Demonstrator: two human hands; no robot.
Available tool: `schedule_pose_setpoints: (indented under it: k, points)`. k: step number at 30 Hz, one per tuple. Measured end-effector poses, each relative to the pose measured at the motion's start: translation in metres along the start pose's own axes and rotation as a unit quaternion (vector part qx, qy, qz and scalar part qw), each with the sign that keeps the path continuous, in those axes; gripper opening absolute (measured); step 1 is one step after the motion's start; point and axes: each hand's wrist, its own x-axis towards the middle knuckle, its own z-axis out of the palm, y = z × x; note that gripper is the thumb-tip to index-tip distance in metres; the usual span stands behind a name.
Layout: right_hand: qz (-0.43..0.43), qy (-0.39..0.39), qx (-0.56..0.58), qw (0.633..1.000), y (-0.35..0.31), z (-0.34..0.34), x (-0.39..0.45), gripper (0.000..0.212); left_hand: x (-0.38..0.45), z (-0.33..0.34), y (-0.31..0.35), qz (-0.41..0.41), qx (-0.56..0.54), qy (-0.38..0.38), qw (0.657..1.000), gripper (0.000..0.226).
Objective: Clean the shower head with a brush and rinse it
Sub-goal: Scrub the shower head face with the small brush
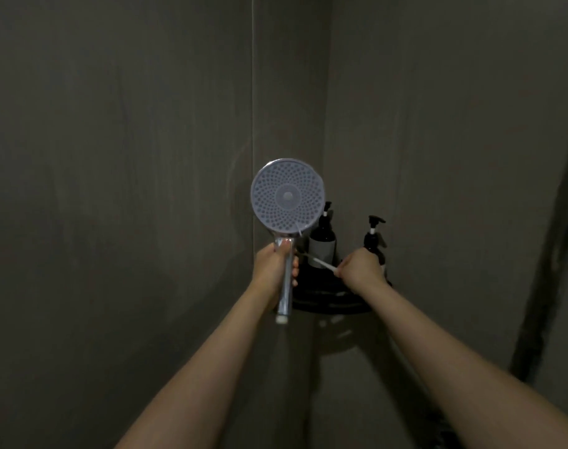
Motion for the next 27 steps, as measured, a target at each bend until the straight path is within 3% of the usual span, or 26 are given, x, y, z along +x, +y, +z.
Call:
schedule_pose_setpoints:
  k: [3,6,10,18,21,23,25,27]
  points:
    - [0.032,0.0,-0.056,0.998,-0.002,0.029,0.025,0.027,0.022,0.002,-0.001,-0.008,-0.001,-0.036,0.999,0.024]
    - [0.049,-0.01,-0.08,0.996,-0.004,0.049,0.043,0.014,0.038,0.006,-0.005,-0.012,0.011,-0.057,0.998,0.026]
    - [0.09,-0.092,-0.118,0.985,-0.005,0.053,0.05,0.034,0.051,0.006,-0.008,-0.017,0.009,-0.081,0.996,0.025]
    - [0.056,-0.093,-0.17,0.979,-0.002,0.063,0.052,0.04,0.049,0.007,-0.015,-0.041,0.004,-0.089,0.995,0.024]
    - [0.007,-0.05,-0.18,0.982,0.0,0.067,0.05,0.026,0.044,0.006,-0.014,-0.042,0.002,-0.085,0.995,0.024]
    - [-0.057,0.026,-0.1,0.993,0.0,0.066,0.047,0.012,0.038,0.007,-0.012,-0.042,0.003,-0.081,0.996,0.023]
    - [-0.091,0.07,0.09,0.989,-0.006,0.06,0.041,0.022,0.03,0.009,-0.011,-0.041,0.009,-0.076,0.996,0.023]
    - [-0.086,0.03,0.358,0.929,-0.015,0.047,0.029,0.023,0.018,0.012,-0.012,-0.043,0.011,-0.074,0.996,0.023]
